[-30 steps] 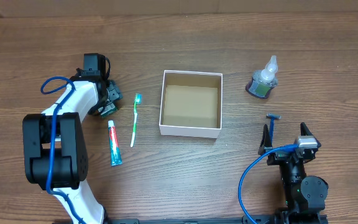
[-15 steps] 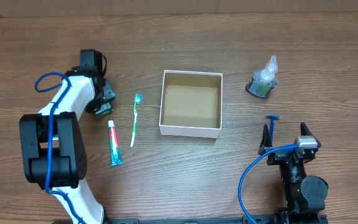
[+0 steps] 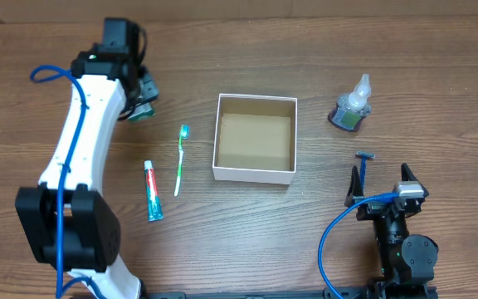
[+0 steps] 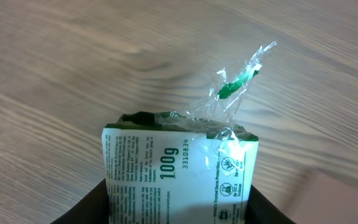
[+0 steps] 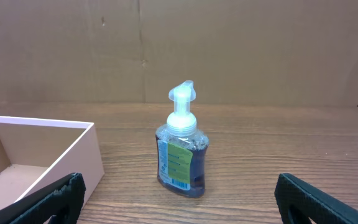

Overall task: Pack container
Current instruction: 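Lift the soap package and carry it over the white box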

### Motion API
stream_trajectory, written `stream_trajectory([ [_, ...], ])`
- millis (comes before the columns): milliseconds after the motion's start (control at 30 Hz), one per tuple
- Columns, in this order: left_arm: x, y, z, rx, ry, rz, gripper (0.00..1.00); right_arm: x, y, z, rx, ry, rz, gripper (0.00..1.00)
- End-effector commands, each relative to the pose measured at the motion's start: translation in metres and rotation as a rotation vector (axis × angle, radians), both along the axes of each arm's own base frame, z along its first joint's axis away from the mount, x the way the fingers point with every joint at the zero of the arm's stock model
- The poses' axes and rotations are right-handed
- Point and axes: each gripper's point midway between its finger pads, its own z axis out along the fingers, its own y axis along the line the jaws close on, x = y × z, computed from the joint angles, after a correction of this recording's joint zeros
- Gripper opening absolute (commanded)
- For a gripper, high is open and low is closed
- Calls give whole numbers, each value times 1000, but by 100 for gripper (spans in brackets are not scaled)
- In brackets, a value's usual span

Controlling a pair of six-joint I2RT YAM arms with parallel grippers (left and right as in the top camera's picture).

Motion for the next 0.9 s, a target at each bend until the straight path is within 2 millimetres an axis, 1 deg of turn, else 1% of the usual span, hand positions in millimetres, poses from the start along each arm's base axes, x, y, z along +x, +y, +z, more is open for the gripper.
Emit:
stream_trajectory([
  [0, -5, -47, 50, 0, -100, -128, 33, 0, 0, -2, -1, -2, -1, 100],
  [33, -9, -61, 55, -4, -109, -161, 33, 0, 0, -2, -1, -2, -1, 100],
  [100, -16, -81, 59, -15, -115, -194, 33, 0, 0, -2, -1, -2, -1, 100],
  [200, -29, -121, 59, -37, -112, -255, 33, 0, 0, -2, -1, -2, -1, 100],
  [400, -55, -180, 57, -60, -100, -371, 34, 0, 0, -2, -1, -2, -1, 100],
  [467, -63, -195, 57, -62, -100, -404, 34, 0, 0, -2, -1, -2, -1, 100],
  [567, -75, -213, 55, -64, -93, -436, 35, 0, 0, -2, -1, -2, -1, 100],
  [667, -84, -223, 47, -64, -72, -451, 35, 0, 0, -2, -1, -2, -1, 100],
  [800, -86, -218, 25, -32, -33, -413, 38, 0, 0, -2, -1, -2, -1, 100],
  [867, -84, -219, 11, -22, -12, -411, 38, 0, 0, -2, -1, -2, -1, 100],
])
